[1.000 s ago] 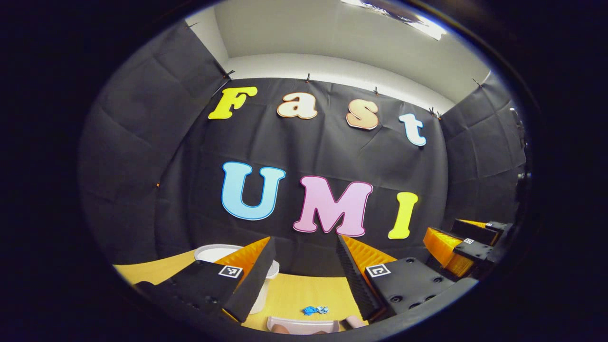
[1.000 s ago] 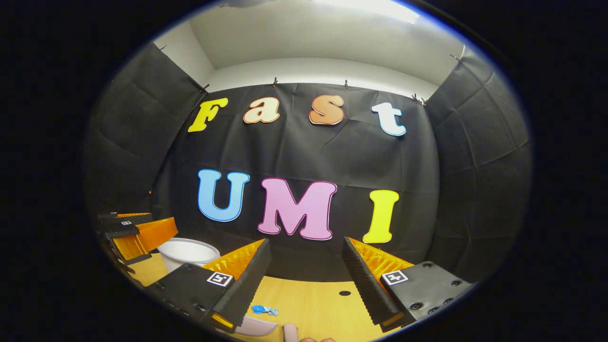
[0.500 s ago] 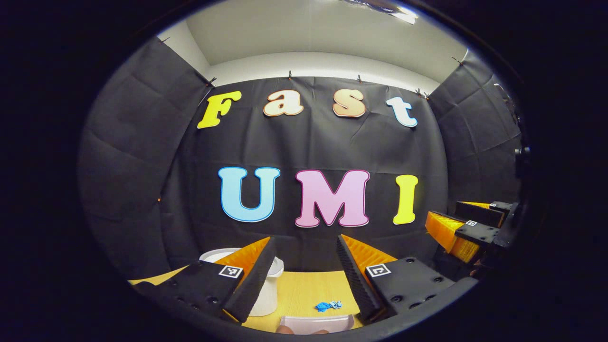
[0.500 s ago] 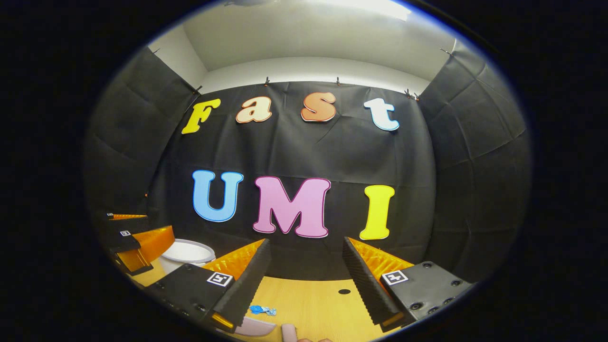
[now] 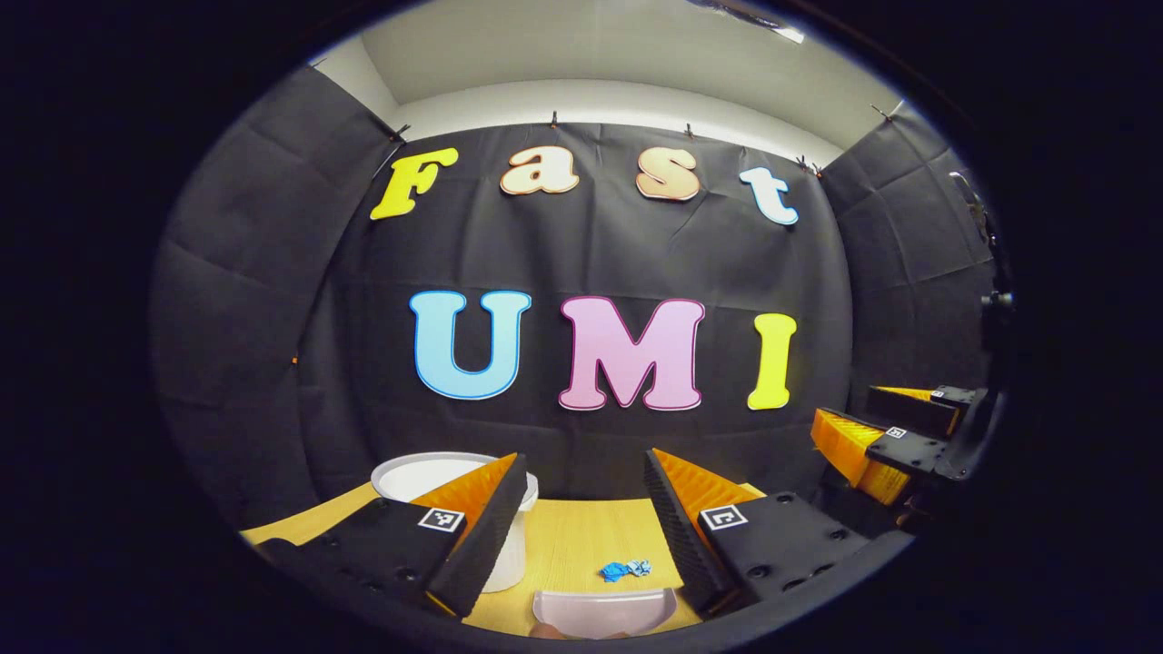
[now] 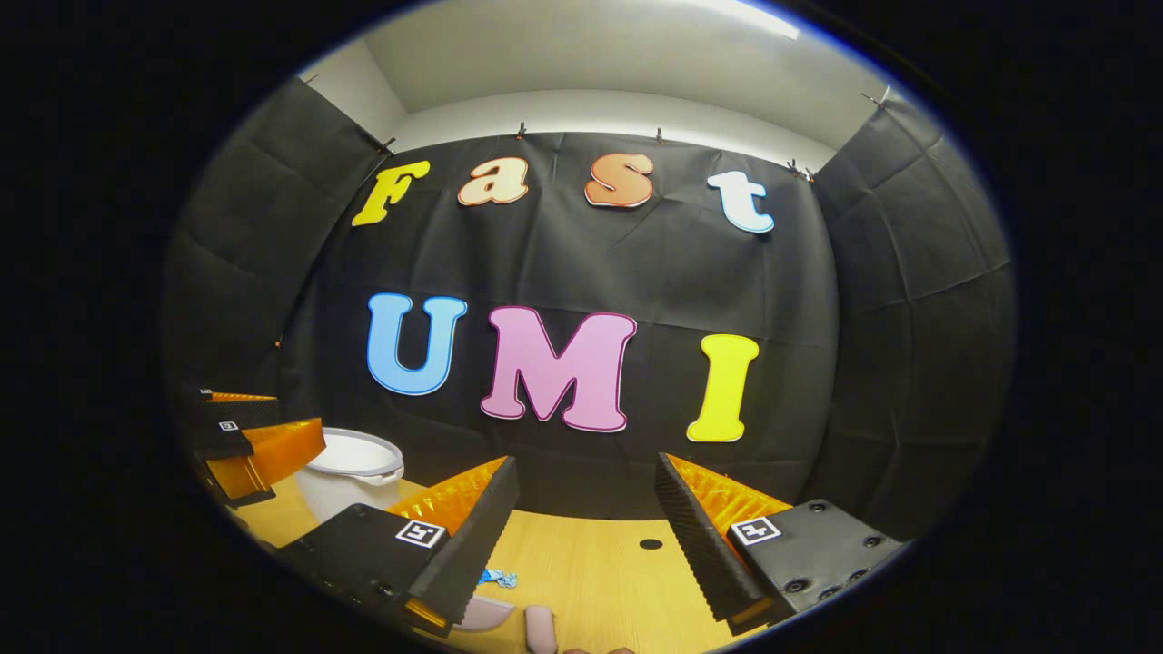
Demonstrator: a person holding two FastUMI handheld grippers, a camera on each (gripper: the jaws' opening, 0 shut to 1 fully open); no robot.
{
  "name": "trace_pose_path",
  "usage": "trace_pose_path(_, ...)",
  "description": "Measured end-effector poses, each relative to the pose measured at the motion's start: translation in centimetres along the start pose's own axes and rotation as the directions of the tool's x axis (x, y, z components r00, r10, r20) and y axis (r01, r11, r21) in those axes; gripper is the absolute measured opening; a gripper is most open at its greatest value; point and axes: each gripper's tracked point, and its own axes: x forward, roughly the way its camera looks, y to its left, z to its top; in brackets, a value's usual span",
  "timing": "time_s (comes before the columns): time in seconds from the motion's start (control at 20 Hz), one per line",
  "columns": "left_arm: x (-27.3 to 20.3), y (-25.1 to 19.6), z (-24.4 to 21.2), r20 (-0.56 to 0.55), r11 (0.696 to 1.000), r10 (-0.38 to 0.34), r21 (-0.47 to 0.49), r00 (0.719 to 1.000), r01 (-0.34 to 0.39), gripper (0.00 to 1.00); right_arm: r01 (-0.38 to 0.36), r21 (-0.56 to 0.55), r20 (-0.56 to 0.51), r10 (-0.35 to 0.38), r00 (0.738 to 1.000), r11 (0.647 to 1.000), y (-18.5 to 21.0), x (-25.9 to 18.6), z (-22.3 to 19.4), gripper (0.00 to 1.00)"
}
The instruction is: Pick up the small broom and dustpan from the desktop, sweep the trash into the dustpan with the broom, and then empty the trash into the garbage bin.
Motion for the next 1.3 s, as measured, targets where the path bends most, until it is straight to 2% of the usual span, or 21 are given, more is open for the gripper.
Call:
trace_pose_path(0.25, 0.7, -0.9, 0.0, -0.015, 0.999, -0.034, 0.009, 0.999, 0.034, 0.77, 0.024, 0.002, -0.045, -0.024, 0.999, 1.0, -0.7, 0.9, -1.2, 0.93)
trace_pose_path(0.3, 0.9, -0.8, -0.1, -0.021, 0.999, -0.033, 0.009, 0.999, 0.034, 0.77, 0.024, 0.0, -0.052, -0.024, 0.998, 1.0, -0.7, 1.1, -1.6, 0.98)
trace_pose_path(0.35, 1.3, -0.9, -0.2, -0.031, 0.999, -0.042, -0.001, 0.999, 0.042, 0.77, 0.022, -0.005, -0.057, -0.022, 0.998, 1.0, -0.7, 1.4, -1.8, 0.98)
trace_pose_path(0.5, 2.4, -2.1, -1.9, -0.103, 0.996, -0.093, -0.005, 0.99, 0.093, 0.77, 0.017, -0.017, -0.078, -0.019, 0.997, 1.0, -0.5, 2.0, -2.7, 0.98)
trace_pose_path(0.6, 2.8, -2.2, -4.9, -0.224, 0.996, -0.088, -0.013, 0.971, 0.088, 0.77, 0.0, -0.031, -0.109, -0.004, 0.994, 1.0, -0.1, 2.4, -3.8, 0.98)
trace_pose_path(0.65, 3.0, -2.5, -6.2, -0.256, 0.995, -0.102, -0.034, 0.961, 0.097, 0.77, -0.009, -0.04, -0.122, 0.004, 0.992, 0.999, 0.1, 2.5, -4.3, 0.98)
trace_pose_path(0.7, 3.2, -2.6, -7.1, -0.282, 0.994, -0.108, -0.048, 0.953, 0.098, 0.77, -0.015, -0.045, -0.126, 0.009, 0.992, 0.999, 0.1, 2.6, -4.6, 0.93)
trace_pose_path(0.8, 3.1, -2.7, -9.4, -0.356, 0.994, -0.107, -0.054, 0.928, 0.094, 0.77, -0.023, -0.05, -0.135, 0.016, 0.991, 0.998, 0.0, 2.9, -5.4, 0.93)
trace_pose_path(0.85, 2.8, -2.7, -10.8, -0.406, 0.994, -0.106, -0.049, 0.908, 0.094, 0.77, -0.026, -0.051, -0.143, 0.018, 0.99, 0.998, 0.0, 3.0, -5.8, 0.98)
trace_pose_path(1.0, 1.7, -2.9, -14.9, -0.559, 0.994, -0.105, -0.045, 0.823, 0.097, 0.79, -0.031, -0.047, -0.161, 0.023, 0.987, 0.998, -0.4, 3.8, -6.9, 0.98)
trace_pose_path(1.15, 0.9, -3.4, -17.2, -0.649, 0.989, -0.144, -0.082, 0.747, 0.12, 0.79, -0.048, -0.044, -0.17, 0.04, 0.985, 0.998, -0.6, 4.8, -8.0, 0.98)
trace_pose_path(1.3, -1.4, -4.1, -22.1, -0.779, 0.99, -0.133, -0.074, 0.613, 0.122, 0.8, -0.065, -0.05, -0.193, 0.054, 0.98, 0.997, -1.2, 5.8, -9.8, 0.98)
